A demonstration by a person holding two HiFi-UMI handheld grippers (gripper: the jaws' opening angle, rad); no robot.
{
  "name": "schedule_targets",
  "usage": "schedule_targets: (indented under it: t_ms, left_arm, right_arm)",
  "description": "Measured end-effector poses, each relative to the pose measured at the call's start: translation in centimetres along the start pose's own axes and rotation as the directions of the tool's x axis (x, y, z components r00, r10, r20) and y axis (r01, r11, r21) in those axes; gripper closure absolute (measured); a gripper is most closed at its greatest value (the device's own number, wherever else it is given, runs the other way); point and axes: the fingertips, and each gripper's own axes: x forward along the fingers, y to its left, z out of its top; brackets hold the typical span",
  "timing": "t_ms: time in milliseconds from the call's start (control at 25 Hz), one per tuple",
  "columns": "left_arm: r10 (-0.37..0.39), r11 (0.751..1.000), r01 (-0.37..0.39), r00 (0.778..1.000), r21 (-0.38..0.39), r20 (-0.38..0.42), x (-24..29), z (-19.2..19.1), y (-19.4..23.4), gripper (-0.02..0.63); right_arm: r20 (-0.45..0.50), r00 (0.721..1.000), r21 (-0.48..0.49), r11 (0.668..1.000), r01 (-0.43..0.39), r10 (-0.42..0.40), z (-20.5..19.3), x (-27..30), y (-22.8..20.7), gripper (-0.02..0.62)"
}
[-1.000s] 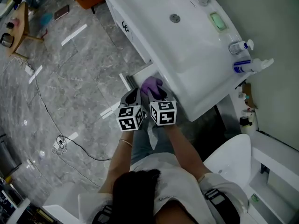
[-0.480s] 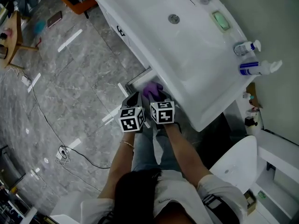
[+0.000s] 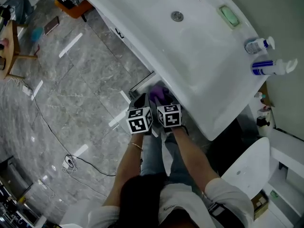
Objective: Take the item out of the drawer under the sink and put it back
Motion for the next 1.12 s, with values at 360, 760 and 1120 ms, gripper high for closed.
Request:
schedule_targets:
  t_ms: [360, 760, 1120]
  left_arm:
    - [-0.022, 1.0, 0.022, 1.0, 0.003, 0.011, 0.4, 0.4, -0.3, 0.601]
    - [-0.028, 0.999, 0.029, 1.0, -0.044, 0.011, -0.2, 0.1, 0.5, 0.601]
    - [-0.023, 0.999, 0.024, 0.999, -0.04, 0.029, -1.9, 0.4, 0.0, 0.601]
  right_arm:
    - [-0.015, 1.0, -0.02, 1.0, -0.013, 0.013, -1.0, 2.2, -0.5, 0.457]
    - [-0.004, 0.999, 0.008, 0.999, -0.035, 0.035, -0.6, 1.0, -0.3, 0.362]
    - [0.033, 0.997, -0.029, 0.997, -0.066, 0.067, 1.2, -1.8, 1.7, 0.319]
